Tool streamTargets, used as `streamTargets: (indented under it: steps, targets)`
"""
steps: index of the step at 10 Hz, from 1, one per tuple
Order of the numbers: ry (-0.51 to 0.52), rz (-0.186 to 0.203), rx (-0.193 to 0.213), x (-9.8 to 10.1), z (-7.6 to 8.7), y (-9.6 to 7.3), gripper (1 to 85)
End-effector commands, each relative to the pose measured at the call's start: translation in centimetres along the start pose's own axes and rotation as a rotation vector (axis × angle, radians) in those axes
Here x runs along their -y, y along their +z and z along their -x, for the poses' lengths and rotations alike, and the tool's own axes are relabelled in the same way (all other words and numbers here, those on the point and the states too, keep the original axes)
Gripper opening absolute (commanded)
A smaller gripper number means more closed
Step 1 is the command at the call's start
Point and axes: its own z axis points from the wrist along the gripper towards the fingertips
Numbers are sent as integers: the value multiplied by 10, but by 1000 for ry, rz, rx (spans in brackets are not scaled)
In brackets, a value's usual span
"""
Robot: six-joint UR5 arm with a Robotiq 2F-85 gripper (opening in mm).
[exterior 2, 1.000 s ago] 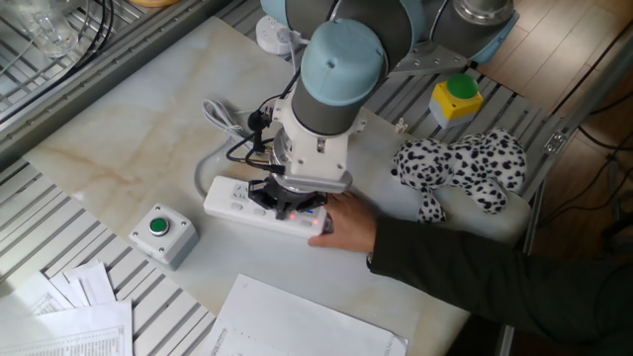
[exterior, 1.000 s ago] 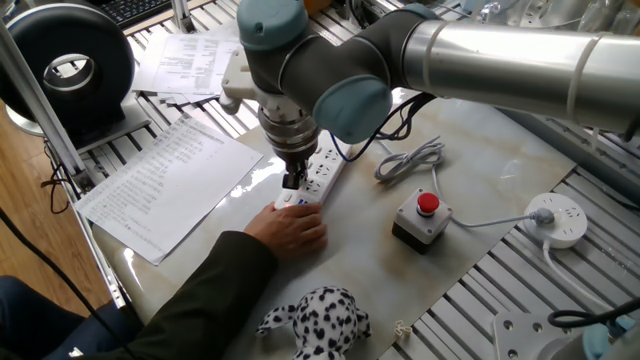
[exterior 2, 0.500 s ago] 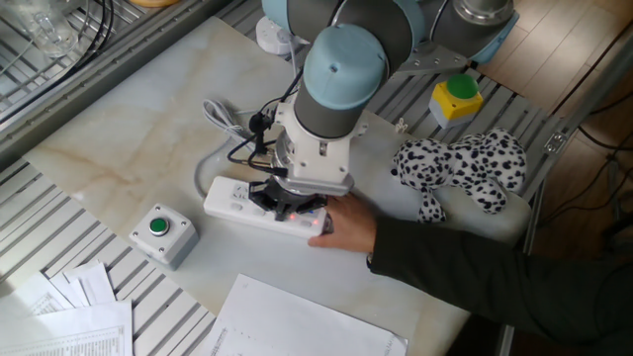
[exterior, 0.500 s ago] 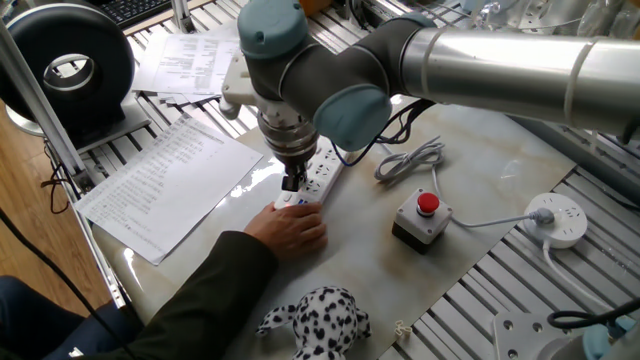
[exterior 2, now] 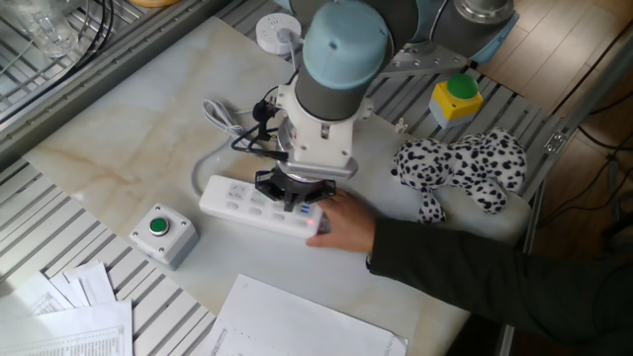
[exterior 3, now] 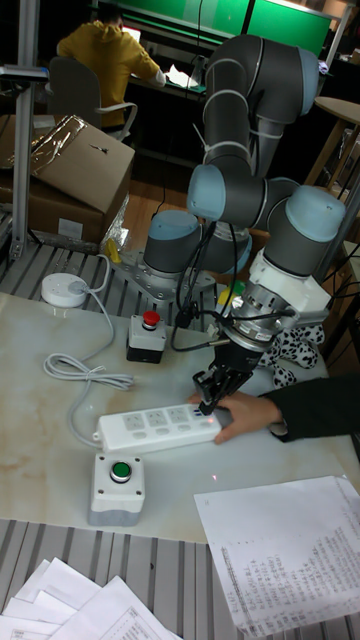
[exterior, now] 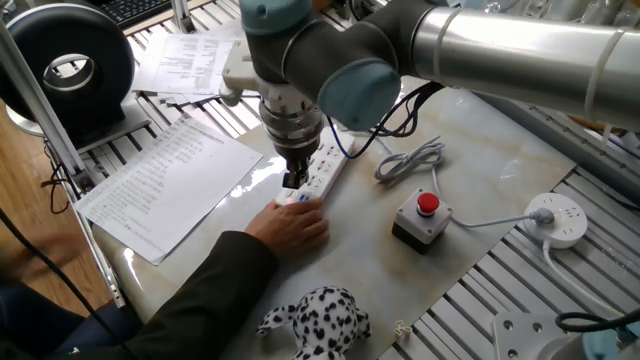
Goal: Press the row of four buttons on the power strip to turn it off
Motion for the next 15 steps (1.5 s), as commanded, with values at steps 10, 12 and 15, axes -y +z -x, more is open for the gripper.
streamTargets:
  steps: [10,12,15]
  targets:
    - [-340,-258,-28,138,-14,-6,10]
    - [-404,-287,-36,169,-25,-5,10]
    - [-483,-306,-16,210,-39,6,10]
